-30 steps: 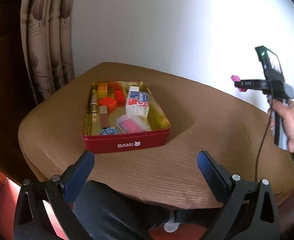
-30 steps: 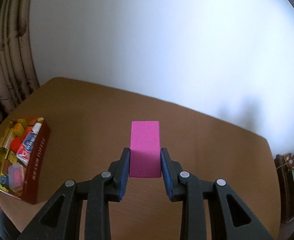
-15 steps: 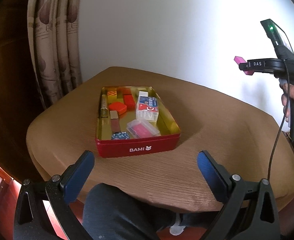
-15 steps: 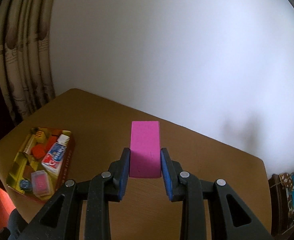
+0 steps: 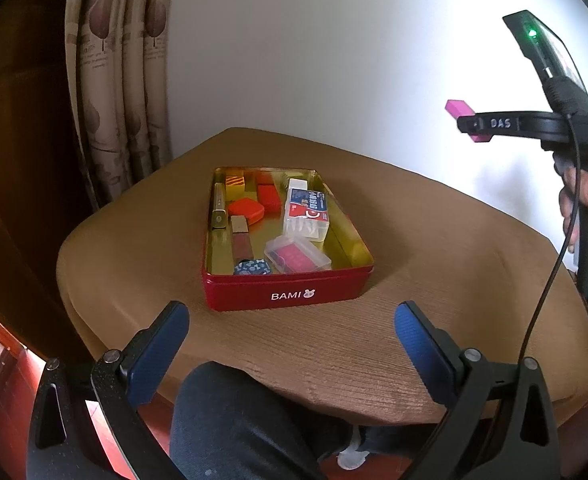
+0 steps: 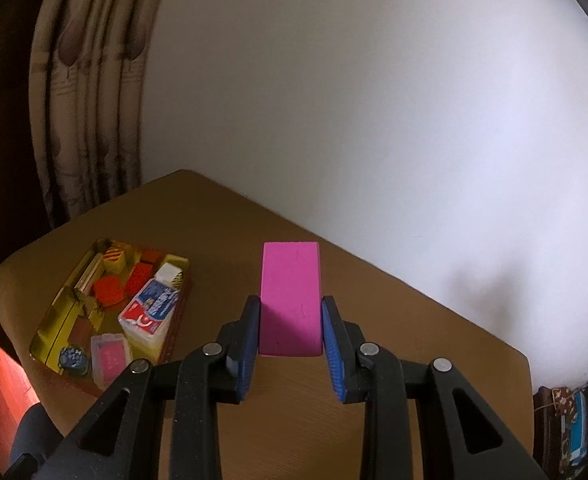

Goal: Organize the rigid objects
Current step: 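Carry the pink eraser into the tin tray and open the right gripper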

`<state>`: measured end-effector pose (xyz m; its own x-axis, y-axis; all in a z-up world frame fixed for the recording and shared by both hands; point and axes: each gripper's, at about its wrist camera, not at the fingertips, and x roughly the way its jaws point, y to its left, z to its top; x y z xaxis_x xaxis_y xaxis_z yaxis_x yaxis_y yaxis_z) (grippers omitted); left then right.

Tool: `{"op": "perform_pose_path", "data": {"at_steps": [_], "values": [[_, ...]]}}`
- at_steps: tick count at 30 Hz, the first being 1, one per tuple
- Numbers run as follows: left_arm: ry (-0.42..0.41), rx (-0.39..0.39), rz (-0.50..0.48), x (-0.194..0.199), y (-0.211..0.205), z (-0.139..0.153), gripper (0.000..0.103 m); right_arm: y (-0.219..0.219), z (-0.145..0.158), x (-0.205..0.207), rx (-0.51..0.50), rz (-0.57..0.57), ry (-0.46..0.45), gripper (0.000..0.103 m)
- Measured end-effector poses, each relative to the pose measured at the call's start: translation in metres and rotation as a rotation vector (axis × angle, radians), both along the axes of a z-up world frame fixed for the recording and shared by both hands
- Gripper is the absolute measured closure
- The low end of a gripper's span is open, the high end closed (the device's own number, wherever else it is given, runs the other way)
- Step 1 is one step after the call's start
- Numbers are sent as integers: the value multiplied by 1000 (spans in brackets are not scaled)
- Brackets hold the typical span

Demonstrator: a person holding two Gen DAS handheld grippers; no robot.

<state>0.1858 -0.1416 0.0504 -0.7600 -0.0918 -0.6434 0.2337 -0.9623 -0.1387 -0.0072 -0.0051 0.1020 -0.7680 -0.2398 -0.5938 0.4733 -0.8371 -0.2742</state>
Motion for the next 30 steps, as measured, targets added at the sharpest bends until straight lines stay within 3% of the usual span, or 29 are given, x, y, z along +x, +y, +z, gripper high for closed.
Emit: {"op": "perform_pose_path", "data": {"at_steps": [12,21,30], "values": [[-24,47,30,7,-17,-4,2,-51,-36,17,25,113,-60,73],[-50,122,114,15,-49,-14,2,-92,-68,22,9,185,-176,73],[-88,160,130,10,-60,-24,2,-122,-115,26,31,232,-295,73]]}}
